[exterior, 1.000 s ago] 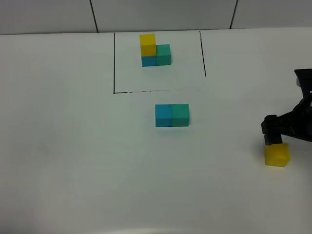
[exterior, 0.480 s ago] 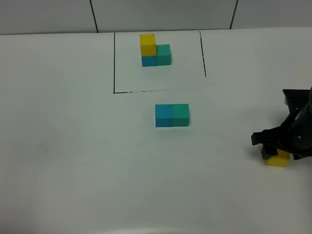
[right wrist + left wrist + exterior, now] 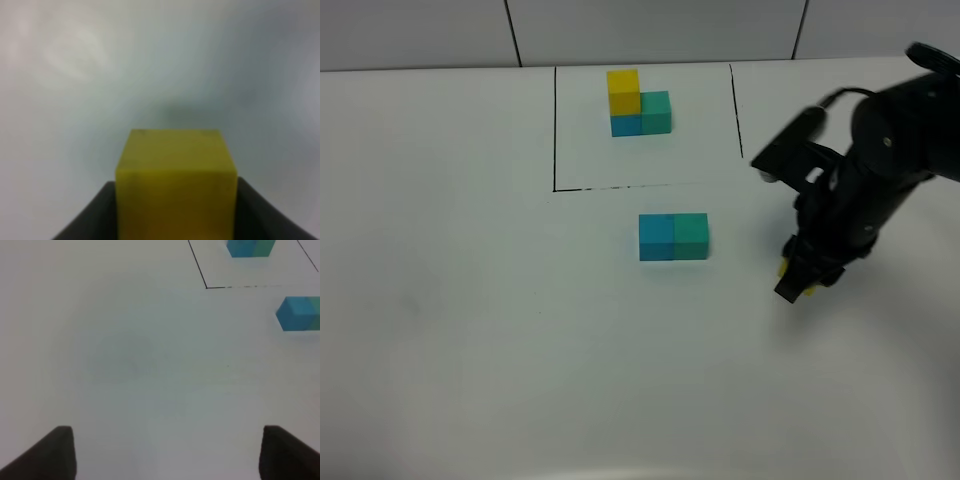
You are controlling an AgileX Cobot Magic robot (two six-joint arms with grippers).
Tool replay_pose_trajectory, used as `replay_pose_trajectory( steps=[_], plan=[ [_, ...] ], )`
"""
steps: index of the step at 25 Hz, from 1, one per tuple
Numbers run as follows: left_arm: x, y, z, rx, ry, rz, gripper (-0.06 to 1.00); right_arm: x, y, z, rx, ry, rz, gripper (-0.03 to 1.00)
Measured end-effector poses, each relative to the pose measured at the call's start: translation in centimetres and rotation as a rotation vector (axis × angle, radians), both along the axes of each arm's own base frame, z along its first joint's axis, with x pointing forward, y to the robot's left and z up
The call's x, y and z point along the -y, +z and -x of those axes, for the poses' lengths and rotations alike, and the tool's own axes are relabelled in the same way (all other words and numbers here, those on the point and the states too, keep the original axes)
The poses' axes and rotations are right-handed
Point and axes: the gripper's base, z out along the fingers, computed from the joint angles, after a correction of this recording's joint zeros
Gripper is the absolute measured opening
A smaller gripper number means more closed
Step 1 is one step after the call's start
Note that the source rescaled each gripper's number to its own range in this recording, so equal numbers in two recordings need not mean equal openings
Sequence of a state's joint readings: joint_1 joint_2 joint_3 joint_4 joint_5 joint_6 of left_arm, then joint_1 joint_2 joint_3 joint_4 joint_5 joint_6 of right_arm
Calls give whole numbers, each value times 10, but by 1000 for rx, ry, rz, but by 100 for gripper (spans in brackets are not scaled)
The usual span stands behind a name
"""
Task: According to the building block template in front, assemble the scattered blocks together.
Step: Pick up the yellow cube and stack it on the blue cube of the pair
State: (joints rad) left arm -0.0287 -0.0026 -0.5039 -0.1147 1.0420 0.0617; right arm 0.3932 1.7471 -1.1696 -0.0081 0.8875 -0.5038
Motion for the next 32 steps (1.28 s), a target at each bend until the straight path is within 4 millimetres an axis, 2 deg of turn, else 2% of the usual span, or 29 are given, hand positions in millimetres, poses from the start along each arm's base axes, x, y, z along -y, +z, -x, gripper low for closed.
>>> replay_pose_trajectory(
  steps=[3,6,10,14,22,32],
  plan=[
    [0,0,0,0,0,0,59,-32,28,-12,5,219,62,1],
    [0,0,0,0,0,0,59,-60,36,-26,-25,376,102,1],
    [0,0,0,0,0,0,59,-96,19,-46,-32,536,125,1],
    [0,0,0,0,0,0,59,-118,7,-62,-18,622,109,1],
    [0,0,0,0,0,0,59,-136,-9,-79,-5,686,83,1],
    [0,0,0,0,0,0,59,-128,-11,-88,-8,665,73,1]
  ],
)
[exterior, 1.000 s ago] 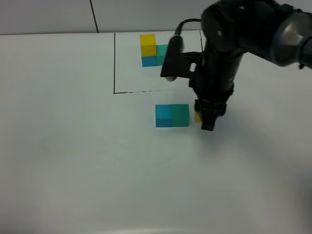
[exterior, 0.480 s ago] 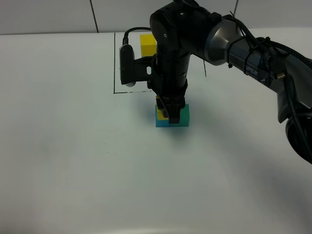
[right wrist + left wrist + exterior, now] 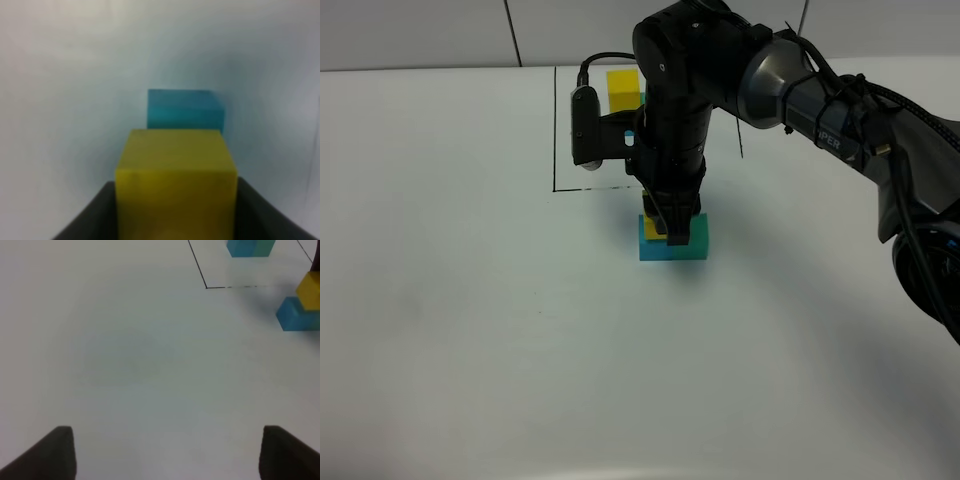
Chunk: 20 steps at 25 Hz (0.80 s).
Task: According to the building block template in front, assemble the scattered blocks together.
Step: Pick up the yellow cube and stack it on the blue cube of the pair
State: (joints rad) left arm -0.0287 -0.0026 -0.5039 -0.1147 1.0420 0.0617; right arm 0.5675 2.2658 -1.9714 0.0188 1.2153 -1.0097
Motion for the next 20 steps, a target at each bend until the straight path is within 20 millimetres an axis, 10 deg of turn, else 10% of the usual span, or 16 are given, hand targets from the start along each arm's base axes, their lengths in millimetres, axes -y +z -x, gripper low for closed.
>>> replay_pose_trajectory(
  steps=[20],
  plan=[
    [0,0,0,0,0,0,59,-3,-19,-7,-12,2,-37,1]
  ],
)
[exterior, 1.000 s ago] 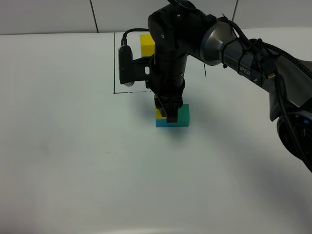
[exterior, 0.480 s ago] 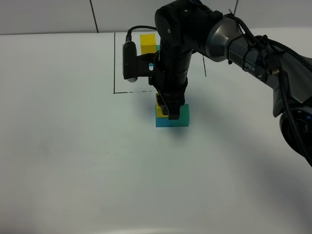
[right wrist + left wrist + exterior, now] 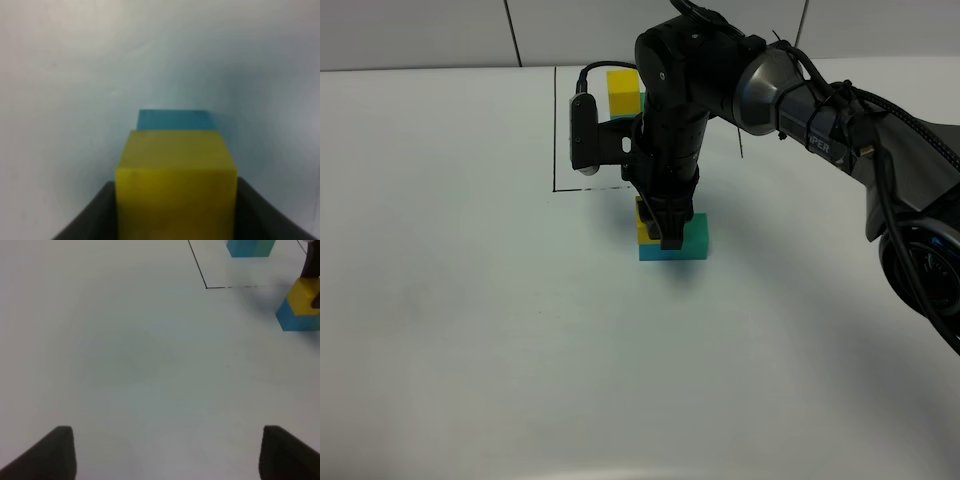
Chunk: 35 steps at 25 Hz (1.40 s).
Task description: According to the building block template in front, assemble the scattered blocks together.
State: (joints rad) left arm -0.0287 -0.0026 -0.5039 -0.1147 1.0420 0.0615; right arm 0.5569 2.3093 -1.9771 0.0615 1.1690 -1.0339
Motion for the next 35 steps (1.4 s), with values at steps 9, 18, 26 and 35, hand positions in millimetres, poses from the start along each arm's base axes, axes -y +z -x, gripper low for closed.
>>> replay_pose_trajectory(
  steps=[9,18,26,35],
  plan=[
    [0,0,0,0,0,0,59,0,0,-1,1,0,-1,1],
    [0,0,0,0,0,0,59,0,0,-1,2,0,-1,1],
    [0,0,0,0,0,0,59,-1,4,-3,35,-32,-19,56],
    [0,0,0,0,0,0,59,19,65,7,107,-238,-9,89]
  ],
)
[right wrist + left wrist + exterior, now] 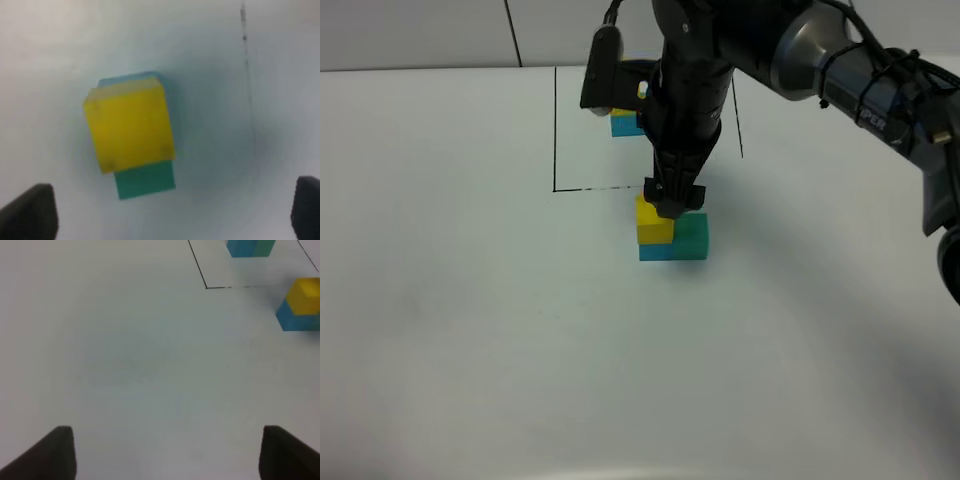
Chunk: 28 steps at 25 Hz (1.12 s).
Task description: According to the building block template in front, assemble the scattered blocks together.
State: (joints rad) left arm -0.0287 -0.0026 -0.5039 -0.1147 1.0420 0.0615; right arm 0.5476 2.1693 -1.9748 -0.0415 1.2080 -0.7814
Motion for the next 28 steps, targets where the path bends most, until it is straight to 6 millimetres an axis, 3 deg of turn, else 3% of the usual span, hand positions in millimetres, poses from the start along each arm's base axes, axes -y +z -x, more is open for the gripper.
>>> replay_pose_trajectory(
  steps=[5,15,23,28],
  plan=[
    [0,0,0,0,0,0,59,40,18,13,-25,-215,-17,89],
    [0,0,0,0,0,0,59,139,34,83,26,-739,-180,88],
    [0,0,0,0,0,0,59,153,59,112,38,-878,-234,88],
    [0,0,0,0,0,0,59,160,89,132,144,-898,-345,87]
  ],
)
